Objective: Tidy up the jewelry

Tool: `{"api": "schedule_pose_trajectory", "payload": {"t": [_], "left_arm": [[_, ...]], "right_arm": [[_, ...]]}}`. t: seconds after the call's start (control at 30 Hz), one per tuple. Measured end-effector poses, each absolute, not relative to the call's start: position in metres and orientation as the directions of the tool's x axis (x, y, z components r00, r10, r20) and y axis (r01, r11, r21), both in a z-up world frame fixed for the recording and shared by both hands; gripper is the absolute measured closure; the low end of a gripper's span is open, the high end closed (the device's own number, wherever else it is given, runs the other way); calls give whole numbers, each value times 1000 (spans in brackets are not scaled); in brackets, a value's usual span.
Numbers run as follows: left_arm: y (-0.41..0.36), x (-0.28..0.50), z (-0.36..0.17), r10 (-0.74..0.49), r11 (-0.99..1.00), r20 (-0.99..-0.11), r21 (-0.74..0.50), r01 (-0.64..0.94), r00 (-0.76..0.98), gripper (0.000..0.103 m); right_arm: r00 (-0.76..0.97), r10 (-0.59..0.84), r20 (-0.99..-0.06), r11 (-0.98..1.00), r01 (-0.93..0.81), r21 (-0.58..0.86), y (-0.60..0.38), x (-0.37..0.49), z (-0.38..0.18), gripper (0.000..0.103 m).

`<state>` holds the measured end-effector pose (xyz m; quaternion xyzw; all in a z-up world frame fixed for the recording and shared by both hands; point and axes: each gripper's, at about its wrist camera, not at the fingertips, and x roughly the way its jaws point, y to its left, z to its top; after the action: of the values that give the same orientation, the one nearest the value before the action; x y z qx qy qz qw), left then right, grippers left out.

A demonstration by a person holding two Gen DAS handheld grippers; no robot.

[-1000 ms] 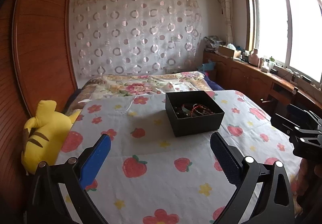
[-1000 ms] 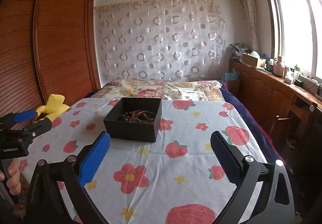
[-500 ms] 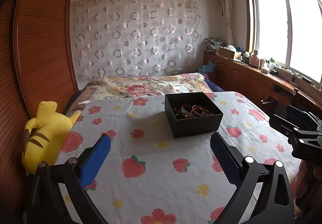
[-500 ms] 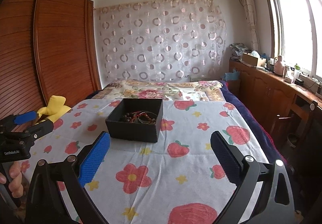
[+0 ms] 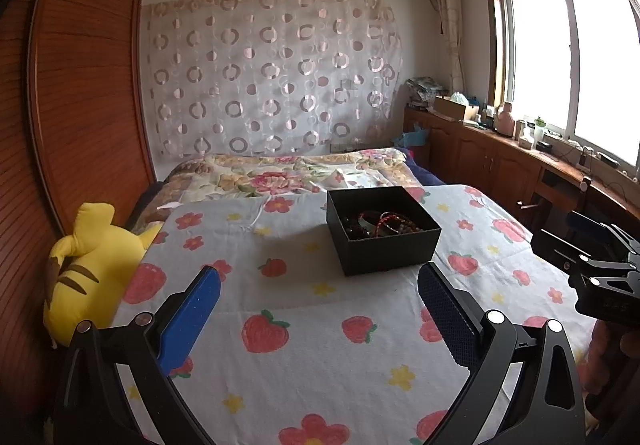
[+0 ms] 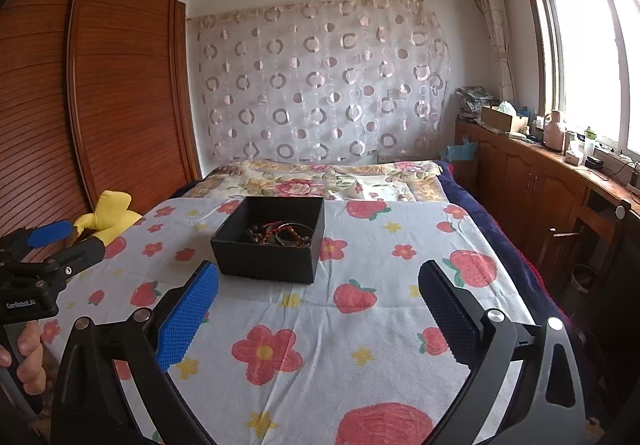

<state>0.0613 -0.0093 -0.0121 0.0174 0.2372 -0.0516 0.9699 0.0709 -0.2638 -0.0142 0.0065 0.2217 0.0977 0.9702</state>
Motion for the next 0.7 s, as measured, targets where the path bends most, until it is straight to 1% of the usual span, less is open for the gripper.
{"api": "schedule_pose_trajectory", "payload": {"t": [0.7], "left_arm": [[-8,57,-2,-81,996,-437,3,91,896,7]], "right_arm": [[885,189,-425,982,-182,58,-265,71,-14,2]]}}
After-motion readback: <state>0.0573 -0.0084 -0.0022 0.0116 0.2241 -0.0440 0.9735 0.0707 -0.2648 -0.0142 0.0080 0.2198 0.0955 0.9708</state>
